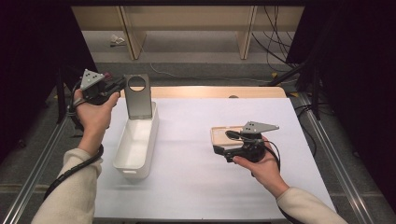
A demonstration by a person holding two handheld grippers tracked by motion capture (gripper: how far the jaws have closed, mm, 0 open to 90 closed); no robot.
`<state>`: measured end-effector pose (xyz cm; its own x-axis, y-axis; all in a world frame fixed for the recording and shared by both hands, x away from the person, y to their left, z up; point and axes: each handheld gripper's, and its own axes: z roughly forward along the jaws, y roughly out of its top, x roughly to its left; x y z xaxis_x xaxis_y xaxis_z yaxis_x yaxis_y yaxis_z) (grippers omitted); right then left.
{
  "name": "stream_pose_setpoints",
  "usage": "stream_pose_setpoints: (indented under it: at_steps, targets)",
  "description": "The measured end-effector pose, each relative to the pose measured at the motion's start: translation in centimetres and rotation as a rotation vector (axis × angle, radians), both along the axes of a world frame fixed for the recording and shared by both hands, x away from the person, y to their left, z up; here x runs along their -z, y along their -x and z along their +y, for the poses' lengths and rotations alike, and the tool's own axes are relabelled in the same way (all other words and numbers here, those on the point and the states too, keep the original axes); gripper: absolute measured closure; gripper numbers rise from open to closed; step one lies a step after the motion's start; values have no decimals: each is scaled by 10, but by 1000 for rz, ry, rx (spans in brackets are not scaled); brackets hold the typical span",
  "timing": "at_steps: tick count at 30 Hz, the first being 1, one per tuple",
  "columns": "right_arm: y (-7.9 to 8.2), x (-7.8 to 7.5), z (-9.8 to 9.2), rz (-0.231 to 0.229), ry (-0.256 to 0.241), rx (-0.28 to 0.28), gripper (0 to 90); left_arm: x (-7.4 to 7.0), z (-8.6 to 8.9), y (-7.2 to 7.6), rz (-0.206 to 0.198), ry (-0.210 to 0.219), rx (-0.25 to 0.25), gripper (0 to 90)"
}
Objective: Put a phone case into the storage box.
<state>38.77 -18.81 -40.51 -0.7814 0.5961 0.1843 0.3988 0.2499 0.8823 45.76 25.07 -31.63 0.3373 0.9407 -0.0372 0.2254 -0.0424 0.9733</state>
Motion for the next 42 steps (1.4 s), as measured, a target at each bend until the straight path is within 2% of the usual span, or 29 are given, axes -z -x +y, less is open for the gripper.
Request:
stream_pose_setpoints:
  at_steps: [25, 42]
  targets:
    - [0, 0, 0, 0, 0, 0, 164, 5, 10, -13, 5, 1, -13, 850]
    - [1, 1, -6, -1, -1, 4, 165, 8, 9, -21, 12, 1, -15, 849]
